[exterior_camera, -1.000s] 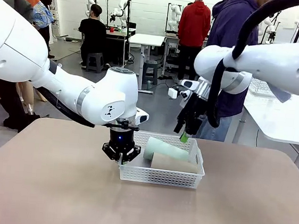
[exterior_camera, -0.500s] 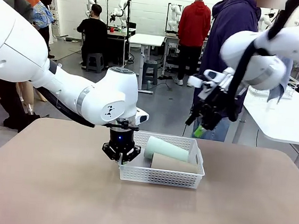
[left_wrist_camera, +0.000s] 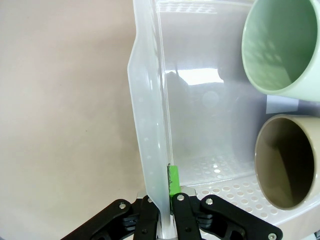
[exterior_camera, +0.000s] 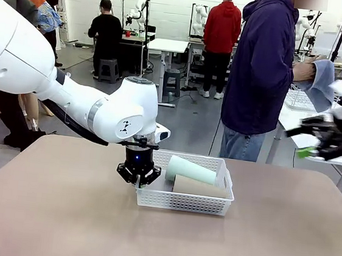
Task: Clean and organize the cups into the basket.
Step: Pick up the Reusable plastic cup from the right side of the table and stack it inside the Organizing basket in the center of the table.
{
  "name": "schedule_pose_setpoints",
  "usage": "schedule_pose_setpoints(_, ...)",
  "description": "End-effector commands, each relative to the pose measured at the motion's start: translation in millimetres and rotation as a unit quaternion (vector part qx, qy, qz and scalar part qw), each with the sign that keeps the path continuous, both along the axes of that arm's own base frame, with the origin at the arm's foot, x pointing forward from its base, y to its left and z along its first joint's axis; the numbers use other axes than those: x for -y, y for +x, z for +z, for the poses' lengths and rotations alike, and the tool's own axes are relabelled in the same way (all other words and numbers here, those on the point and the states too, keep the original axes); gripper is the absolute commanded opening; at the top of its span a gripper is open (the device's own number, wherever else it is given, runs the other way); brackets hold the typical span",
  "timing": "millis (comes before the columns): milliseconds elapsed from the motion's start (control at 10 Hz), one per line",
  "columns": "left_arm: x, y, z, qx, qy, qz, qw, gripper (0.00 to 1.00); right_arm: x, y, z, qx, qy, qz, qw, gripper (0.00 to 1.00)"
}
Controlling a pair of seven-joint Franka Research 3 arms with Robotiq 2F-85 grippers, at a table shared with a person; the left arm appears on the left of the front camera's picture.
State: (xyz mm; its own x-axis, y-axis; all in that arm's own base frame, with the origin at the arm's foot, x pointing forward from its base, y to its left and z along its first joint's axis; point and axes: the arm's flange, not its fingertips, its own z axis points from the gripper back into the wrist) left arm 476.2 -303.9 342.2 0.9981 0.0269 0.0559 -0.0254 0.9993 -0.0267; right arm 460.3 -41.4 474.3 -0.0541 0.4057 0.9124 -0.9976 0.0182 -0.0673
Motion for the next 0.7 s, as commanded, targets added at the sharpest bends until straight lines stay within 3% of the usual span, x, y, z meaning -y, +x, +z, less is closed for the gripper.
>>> schedule_pose_setpoints(0, 0.4, -1.7, 0.1, 0.0, 0.001, -0.002, 1.0, 0.0, 35.9, -5.5, -14.2, 0.003, 0.063, -0.03, 0.998, 1.0)
schedule_pose_setpoints(300, 0.4, -1.7, 0.1, 0.0, 0.001, -0.002, 1.0, 0.0, 107.1, 1.9, -65.9, 0.009, 0.14, -0.087, 0.986, 1.0)
schedule_pose_setpoints(600, 0.4, -1.7, 0.1, 0.0, 0.001, -0.002, 1.0, 0.0, 158.7, 0.2, -125.3, 0.032, 0.162, -0.11, 0.98, 1.0)
